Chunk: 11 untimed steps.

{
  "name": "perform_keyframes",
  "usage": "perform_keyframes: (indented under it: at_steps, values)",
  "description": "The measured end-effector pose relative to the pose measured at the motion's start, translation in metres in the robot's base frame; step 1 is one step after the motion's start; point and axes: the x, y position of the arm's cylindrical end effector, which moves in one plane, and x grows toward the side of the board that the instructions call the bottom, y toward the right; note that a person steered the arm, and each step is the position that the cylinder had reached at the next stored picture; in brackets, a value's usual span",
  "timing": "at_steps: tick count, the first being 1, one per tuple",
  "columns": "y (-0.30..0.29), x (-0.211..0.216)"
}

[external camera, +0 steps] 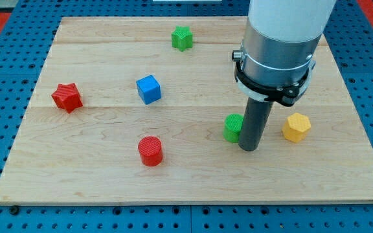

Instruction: Move the green circle into the green star

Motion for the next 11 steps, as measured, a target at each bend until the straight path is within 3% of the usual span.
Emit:
perform_keyframes:
  at_steps: [8,9,10,11]
  values:
    - [-0.065,-0.165]
    - [-0.069,-0.170]
    - [-0.040,-0.110]
    - [-0.037,-0.077]
